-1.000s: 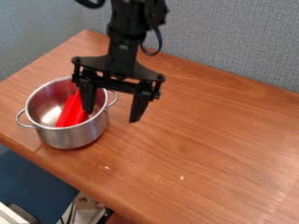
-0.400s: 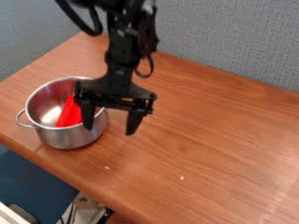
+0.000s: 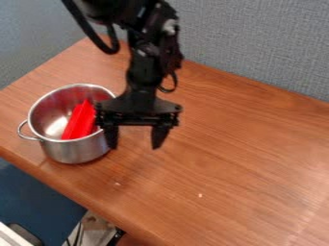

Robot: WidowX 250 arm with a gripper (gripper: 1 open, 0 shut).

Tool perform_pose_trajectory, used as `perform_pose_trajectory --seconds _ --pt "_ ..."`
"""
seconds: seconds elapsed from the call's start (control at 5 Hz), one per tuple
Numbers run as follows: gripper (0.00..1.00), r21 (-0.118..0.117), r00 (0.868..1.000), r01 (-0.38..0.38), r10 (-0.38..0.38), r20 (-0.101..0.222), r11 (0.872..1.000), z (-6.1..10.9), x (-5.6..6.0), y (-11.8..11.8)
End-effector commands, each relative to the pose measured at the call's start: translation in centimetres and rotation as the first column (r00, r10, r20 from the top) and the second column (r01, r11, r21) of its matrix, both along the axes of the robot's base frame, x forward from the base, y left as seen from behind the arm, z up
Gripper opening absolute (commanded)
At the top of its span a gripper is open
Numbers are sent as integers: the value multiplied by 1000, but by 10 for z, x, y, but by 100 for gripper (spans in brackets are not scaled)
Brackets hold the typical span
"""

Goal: Move the red object from the metal pot to the table

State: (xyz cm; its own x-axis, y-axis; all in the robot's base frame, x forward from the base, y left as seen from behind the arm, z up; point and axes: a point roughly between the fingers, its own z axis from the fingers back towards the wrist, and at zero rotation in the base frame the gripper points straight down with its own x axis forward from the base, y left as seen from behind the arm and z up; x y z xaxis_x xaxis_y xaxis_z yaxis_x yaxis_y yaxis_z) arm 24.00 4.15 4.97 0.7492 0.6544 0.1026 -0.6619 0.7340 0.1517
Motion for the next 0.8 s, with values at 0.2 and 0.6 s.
perform_pose_trajectory --seconds 0.2,0.6 --pt "100 20 986 -46 42 161 999 5 36 46" --pt "100 18 974 -113 107 197 993 5 38 46"
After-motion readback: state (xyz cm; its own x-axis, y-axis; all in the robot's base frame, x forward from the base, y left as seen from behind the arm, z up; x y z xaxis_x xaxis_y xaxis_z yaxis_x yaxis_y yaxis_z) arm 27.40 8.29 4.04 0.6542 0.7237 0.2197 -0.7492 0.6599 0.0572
